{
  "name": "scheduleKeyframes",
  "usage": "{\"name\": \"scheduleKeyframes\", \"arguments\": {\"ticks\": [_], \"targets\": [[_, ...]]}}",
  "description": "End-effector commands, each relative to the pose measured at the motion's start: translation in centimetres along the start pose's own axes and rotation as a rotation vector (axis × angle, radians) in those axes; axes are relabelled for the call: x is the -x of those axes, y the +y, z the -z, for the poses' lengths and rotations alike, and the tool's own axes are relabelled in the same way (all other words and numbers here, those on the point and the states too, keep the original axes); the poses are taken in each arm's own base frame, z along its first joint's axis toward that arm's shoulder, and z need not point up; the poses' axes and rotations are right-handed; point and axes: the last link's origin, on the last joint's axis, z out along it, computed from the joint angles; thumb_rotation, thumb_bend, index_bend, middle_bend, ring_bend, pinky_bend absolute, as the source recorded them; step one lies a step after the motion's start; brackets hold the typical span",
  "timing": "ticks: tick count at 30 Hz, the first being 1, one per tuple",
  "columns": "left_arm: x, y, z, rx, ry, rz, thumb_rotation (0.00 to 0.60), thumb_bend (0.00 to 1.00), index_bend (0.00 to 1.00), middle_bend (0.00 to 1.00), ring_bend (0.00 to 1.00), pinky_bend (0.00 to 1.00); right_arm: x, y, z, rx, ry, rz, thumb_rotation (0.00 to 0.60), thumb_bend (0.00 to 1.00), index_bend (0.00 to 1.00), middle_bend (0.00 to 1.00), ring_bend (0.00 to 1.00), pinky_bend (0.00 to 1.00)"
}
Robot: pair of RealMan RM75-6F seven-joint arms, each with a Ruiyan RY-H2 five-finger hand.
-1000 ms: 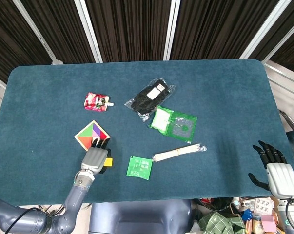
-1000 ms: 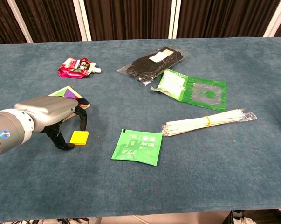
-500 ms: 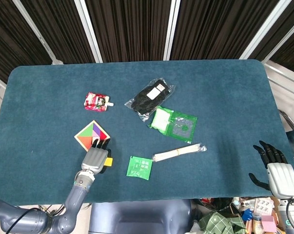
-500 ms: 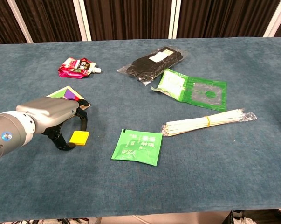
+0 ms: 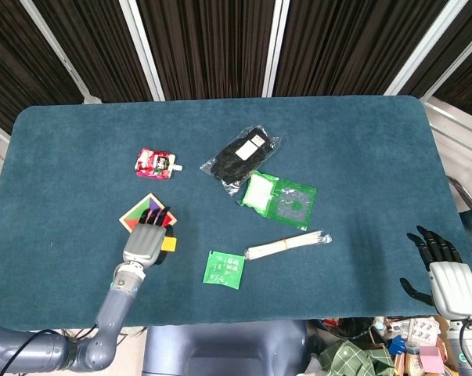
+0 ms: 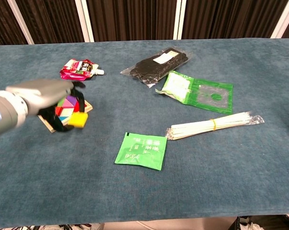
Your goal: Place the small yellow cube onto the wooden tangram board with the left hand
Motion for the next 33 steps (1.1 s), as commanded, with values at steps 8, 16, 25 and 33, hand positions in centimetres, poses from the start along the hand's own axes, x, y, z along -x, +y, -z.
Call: {"name": "scheduleKeyframes", "arguments": {"ticks": [8,16,25,33], "targets": [[-2.0,-5.4,-3.5,-0.107,0.023,0.098,0.6,0.38,0.46,0.0,0.0,0.0,0.0,0.0,0.1,0.005,0.001,0.005,0.6,0.17,0.15,0.05,0.08,0.13],[-1.5,-6.6,-4.8,-0.113,0.005,0.105,0.6,0.35,0.45,0.0,0.0,0.0,0.0,0.0,0.1,0.009,0.002,0.007,0.6,0.17,0.15,0.05,0.08,0.13],[-0.4,-6.2,-5.1,-0.073,-0.013,0.101,0.6,0.35,0.45,0.0,0.0,0.0,0.0,0.1,0.1,0.009,0.003,0.007,0.6,0.17,0.15,0.05,0.08,0.13],[0.5,-6.1,-4.9,-0.055,-0.021,0.115,0.6,0.35,0.45,0.0,0.0,0.0,0.0,0.1,0.1,0.009,0.003,0.007,0.6,0.17,0.15,0.05,0.08,0.13]]}}
